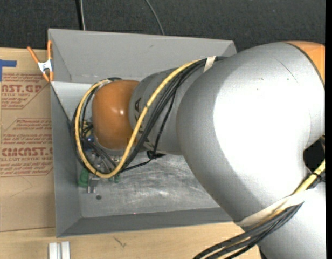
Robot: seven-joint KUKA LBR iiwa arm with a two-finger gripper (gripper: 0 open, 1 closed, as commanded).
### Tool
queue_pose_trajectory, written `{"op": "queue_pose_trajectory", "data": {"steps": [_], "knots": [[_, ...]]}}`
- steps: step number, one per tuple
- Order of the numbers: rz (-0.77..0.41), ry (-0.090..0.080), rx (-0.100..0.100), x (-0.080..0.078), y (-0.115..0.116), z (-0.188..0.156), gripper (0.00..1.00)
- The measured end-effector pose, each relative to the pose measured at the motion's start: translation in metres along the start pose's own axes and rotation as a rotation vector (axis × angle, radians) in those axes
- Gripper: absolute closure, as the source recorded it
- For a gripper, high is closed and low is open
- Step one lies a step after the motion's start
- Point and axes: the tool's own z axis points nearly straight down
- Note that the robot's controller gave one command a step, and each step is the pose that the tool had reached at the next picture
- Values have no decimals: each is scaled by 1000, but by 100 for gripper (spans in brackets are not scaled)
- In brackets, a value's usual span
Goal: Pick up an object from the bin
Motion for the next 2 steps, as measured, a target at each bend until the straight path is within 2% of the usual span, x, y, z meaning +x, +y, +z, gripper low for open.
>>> {"op": "queue_pose_trajectory", "data": {"steps": [1,2], "knots": [[0,0,-1,0,0,0,100],[-76,-5,-6,15,-26,-179,100]]}}
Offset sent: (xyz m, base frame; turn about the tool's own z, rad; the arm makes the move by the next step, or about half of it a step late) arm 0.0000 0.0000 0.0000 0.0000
